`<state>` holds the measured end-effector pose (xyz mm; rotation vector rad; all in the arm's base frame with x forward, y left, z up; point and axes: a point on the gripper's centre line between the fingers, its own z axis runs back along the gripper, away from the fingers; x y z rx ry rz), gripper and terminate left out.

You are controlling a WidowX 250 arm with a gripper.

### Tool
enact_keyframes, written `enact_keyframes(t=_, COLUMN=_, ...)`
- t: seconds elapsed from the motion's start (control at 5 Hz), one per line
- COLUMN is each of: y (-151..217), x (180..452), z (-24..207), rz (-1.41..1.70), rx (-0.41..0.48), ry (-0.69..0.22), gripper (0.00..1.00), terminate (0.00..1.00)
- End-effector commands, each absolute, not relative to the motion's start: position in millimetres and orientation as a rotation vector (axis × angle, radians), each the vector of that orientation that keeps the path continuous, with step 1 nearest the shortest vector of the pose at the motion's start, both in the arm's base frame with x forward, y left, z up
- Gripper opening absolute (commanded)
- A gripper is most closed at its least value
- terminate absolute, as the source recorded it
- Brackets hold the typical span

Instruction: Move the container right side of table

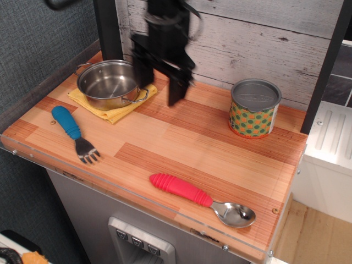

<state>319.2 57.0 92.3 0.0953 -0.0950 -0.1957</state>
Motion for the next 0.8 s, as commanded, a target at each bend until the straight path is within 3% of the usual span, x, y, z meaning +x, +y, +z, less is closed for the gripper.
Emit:
enact_keyframes(t=0.0, y=108, x=335, z=133, rz=-0.134, rx=0.143, ry=-0.170, gripper=1.00, terminate=0.00)
enact_keyframes(t=0.4, y=126, x=343, z=147, rz=-0.119, rx=0.152, ry=-0.174, gripper=1.00, terminate=0.00)
enact_keyframes(t=0.6, y=126, x=343, z=147, rz=-0.119, rx=0.152, ry=-0.174, gripper=1.00, terminate=1.00)
